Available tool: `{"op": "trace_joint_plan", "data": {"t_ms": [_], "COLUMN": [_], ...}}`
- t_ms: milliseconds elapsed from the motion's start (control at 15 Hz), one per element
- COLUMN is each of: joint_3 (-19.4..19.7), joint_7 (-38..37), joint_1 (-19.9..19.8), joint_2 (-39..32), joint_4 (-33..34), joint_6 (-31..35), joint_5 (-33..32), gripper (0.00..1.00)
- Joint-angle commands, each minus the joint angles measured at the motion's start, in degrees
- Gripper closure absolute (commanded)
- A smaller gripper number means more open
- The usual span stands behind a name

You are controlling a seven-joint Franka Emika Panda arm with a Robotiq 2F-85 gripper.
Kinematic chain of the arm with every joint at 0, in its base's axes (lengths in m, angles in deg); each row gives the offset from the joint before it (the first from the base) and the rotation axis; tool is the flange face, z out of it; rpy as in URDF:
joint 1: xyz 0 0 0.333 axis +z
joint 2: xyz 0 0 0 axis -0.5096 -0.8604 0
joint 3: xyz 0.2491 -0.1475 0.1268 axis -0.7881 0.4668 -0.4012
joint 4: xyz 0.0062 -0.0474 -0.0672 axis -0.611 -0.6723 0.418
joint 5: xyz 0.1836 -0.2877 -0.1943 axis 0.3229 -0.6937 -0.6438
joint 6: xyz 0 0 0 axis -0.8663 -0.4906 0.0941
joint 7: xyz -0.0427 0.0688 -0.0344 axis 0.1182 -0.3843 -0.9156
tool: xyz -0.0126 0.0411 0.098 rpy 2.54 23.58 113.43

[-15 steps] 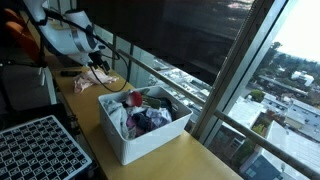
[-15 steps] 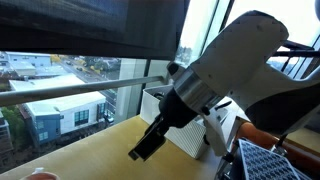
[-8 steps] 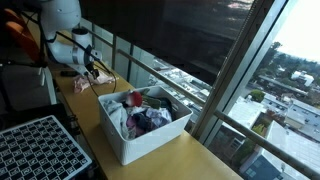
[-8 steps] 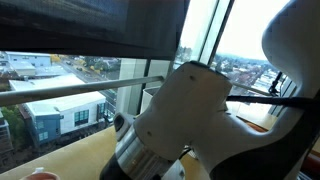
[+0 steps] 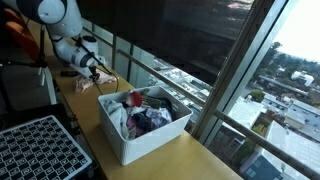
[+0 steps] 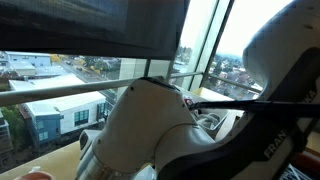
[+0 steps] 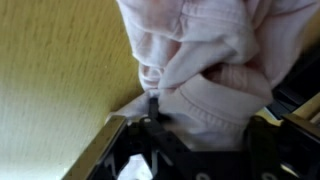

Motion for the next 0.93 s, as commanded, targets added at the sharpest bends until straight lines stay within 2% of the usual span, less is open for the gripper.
{"op": "trace_joint_plan", "data": {"t_ms": [0,267,333,467,600,867], "joint_3": [2.1,5.89,7.02,9.08,11.96,19.21], "joint_7": [4.51,4.99,4.81,4.11,2.56,-1.44], "joint_1": [0.81,-0.85,-1.68,-2.36,-1.96,0.64], "joint_2": [-0.02,7.39,10.83,15.93,21.95,34.63], "joint_4": [3.58,-1.85,-5.09,-9.51,-14.4,-24.13], "joint_6": [-3.66,-3.99,-3.19,-1.81,0.12,3.35], "joint_5": [4.29,4.79,4.66,4.46,3.74,1.16], "gripper": [0.65,0.95,0.99,1.0,0.97,0.97]}}
